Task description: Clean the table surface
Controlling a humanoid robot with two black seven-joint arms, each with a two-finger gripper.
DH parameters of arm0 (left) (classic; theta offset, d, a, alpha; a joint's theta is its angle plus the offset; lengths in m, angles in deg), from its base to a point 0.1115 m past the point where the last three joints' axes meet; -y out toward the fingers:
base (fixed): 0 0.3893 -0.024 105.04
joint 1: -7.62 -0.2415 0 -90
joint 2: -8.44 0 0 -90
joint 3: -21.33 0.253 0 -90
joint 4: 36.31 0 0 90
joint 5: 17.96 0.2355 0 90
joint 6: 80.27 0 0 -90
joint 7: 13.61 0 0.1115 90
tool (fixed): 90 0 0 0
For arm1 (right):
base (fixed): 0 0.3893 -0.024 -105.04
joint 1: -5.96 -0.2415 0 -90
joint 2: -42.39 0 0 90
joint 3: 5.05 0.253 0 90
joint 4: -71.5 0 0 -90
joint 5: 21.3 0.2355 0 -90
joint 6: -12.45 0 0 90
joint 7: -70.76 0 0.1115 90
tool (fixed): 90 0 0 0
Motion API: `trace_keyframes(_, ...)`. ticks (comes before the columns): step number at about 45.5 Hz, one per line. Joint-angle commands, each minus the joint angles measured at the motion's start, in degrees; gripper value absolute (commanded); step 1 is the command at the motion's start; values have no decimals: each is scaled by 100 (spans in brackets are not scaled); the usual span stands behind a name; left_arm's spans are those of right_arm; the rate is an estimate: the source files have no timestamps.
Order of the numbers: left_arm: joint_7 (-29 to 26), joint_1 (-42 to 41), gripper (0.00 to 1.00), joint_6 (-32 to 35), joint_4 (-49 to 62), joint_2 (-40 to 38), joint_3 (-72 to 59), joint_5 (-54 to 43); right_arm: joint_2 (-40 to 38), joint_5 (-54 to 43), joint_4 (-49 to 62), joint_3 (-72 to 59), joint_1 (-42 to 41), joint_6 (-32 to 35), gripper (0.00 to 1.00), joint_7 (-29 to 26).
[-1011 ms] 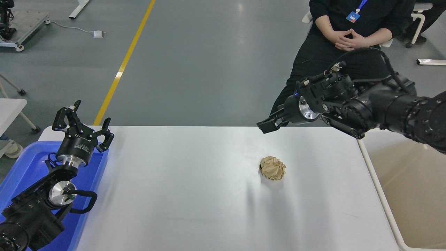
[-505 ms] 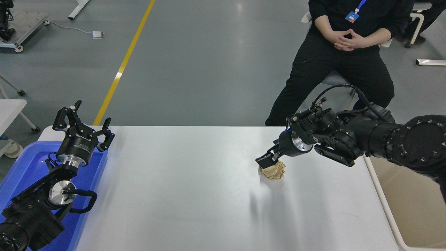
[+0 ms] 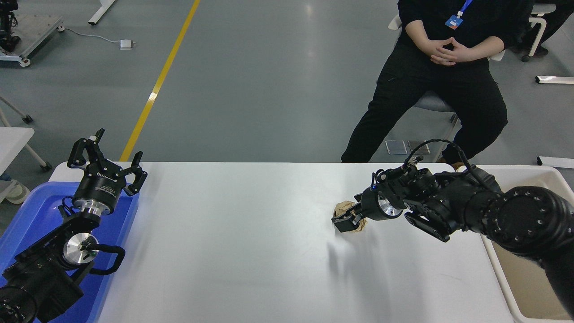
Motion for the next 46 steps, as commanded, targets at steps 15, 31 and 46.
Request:
trace_keyframes(15,0,0,100,0,5,8,1,0,9,27,449,20,413,-329,99,-4)
trace_keyframes(31,0,0,100,0,5,-1,-7,0,9,36,581,20,615,-452,99,5)
trace_keyframes(46,0,0,100,0,5,-1,1,0,9,36,528,11,676,-461,96,40)
